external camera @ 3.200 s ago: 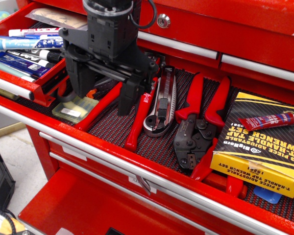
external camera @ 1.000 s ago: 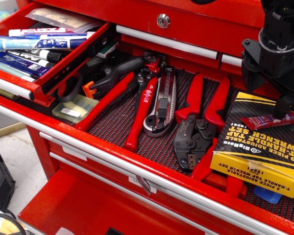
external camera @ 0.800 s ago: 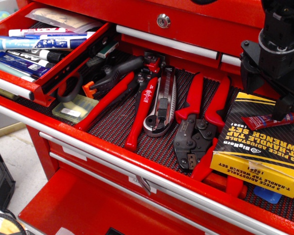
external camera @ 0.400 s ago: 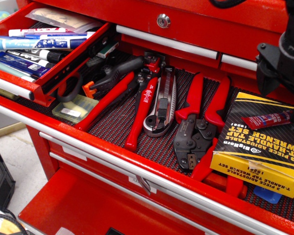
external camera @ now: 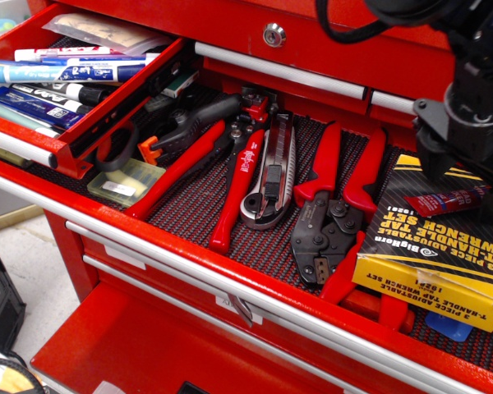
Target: Pick up glue and put into drawer
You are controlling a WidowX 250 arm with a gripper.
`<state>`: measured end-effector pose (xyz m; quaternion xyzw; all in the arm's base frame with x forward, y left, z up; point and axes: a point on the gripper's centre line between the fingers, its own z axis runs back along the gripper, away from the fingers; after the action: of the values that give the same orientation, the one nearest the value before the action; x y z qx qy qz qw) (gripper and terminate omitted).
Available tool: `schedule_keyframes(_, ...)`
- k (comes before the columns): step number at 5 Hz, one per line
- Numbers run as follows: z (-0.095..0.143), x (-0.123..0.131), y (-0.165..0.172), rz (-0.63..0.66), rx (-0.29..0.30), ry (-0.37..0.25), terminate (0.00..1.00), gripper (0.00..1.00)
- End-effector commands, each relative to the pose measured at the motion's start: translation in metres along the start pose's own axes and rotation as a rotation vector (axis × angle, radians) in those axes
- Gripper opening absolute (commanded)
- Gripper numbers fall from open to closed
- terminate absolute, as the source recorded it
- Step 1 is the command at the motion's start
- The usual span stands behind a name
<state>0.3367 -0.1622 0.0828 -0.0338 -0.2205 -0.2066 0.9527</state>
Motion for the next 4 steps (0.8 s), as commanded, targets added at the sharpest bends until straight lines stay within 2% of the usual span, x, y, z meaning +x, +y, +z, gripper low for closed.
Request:
schedule_keyframes(1, 0.013, 0.006, -0.006, 0.069, -0.014, -0.042, 0.0, 0.0)
schedule_keyframes(2, 0.014, 0.005, -0.008, 0.101, -0.021, -0.05, 0.0, 0.0)
schedule_keyframes(3, 0.019, 0.002, -0.009, 0.132, -0.018, -0.023, 0.0, 0.0)
schedule_keyframes(4, 0.045, -0.012, 0.006, 0.151, -0.001, 0.062, 0.0, 0.0)
